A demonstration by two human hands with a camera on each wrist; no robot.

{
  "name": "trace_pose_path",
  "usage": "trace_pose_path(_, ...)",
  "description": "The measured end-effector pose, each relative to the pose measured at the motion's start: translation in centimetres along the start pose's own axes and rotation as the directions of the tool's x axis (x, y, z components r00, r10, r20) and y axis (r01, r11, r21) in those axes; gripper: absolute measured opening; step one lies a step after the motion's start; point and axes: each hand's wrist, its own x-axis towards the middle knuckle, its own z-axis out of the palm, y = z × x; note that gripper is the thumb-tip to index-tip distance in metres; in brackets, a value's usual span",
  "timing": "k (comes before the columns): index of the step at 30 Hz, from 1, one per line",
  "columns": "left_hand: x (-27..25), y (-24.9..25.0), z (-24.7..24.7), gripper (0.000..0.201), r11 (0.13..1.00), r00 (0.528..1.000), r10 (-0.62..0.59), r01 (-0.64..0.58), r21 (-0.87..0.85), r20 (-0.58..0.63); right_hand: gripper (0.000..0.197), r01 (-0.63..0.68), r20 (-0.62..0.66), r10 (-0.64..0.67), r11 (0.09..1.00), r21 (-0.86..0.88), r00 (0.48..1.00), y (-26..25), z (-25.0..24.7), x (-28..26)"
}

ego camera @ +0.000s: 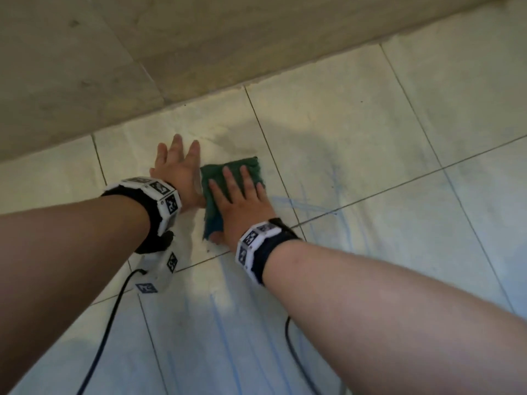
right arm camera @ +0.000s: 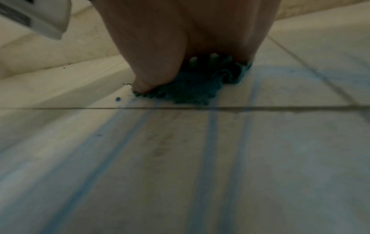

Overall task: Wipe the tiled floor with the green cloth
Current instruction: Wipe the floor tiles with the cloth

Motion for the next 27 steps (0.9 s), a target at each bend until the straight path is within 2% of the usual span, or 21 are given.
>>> trace_pose_path(2, 0.0, -0.1, 0.0, 0.128, 1.0, 1.0, 0.008, -0.008, 0.016, -0.003, 0.108, -0.037, -0.032, 0.037, 0.999, -0.01, 0.999, 2.5, -1.1, 0.0)
trace_pose_path(4, -0.1, -0.2, -0.1, 0.128, 1.0, 1.0, 0.017, -0.017, 0.013, -0.002, 0.109, -0.167, -0.076, 0.17, 0.985, 0.039, 0.983, 6.3, -2.4, -0.1)
trace_pose_path(6, -0.7, -0.4, 0.1, 0.124, 0.999, 0.999, 0.033, -0.033, 0.001, -0.001, 0.109, -0.349, -0.1, 0.355, 0.934, 0.073, 0.93, 10.6, -3.3, -0.9)
trace_pose_path(8, -1.6, -0.5, 0.5, 0.122, 0.999, 0.999, 0.05, -0.05, -0.02, -0.002, 0.109, -0.512, -0.096, 0.517, 0.856, 0.069, 0.851, 14.0, -3.7, -2.1)
trace_pose_path(11, -3.3, -1.6, 1.6, 0.12, 0.998, 0.999, 0.051, -0.051, -0.022, -0.004, 0.11, -0.585, -0.08, 0.6, 0.796, 0.154, 0.796, 14.5, -3.6, -2.8)
trace_pose_path(13, -4.1, -2.7, 2.7, 0.118, 0.999, 0.999, 0.035, -0.035, -0.003, 0.0, 0.11, -0.574, -0.081, 0.592, 0.8, 0.175, 0.802, 11.7, -2.9, -2.6)
trace_pose_path(15, -4.6, -3.1, 3.3, 0.114, 0.999, 0.999, 0.048, -0.048, -0.007, 0.0, 0.11, -0.508, -0.086, 0.52, 0.852, 0.128, 0.85, 7.7, -1.6, -2.5)
trace_pose_path(18, -4.3, -3.1, 3.7, 0.112, 0.998, 0.999, 0.049, -0.05, -0.024, -0.015, 0.109, -0.265, -0.075, 0.27, 0.962, 0.069, 0.96, 0.8, 0.6, -1.8)
trace_pose_path(21, -3.5, -3.0, 3.8, 0.11, 0.998, 0.998, 0.05, -0.051, -0.027, -0.028, 0.106, -0.097, -0.035, 0.096, 0.995, -0.005, 0.995, -3.8, 1.9, -1.0)
trace_pose_path(23, -3.4, -2.8, 3.9, 0.106, 0.999, 0.998, 0.046, -0.047, -0.013, -0.031, 0.105, -0.045, -0.032, 0.043, 0.998, -0.053, 0.999, -4.0, 2.1, -0.8)
trace_pose_path(25, -3.5, -2.8, 4.0, 0.106, 0.998, 0.998, 0.06, -0.06, -0.008, -0.025, 0.107, -0.028, -0.043, 0.024, 0.996, -0.081, 0.999, -2.0, 2.0, -1.1)
trace_pose_path(27, -4.1, -2.8, 3.6, 0.112, 0.999, 0.999, 0.044, -0.044, 0.01, -0.006, 0.109, -0.136, -0.071, 0.132, 0.988, -0.067, 0.989, 1.8, 1.7, -1.7)
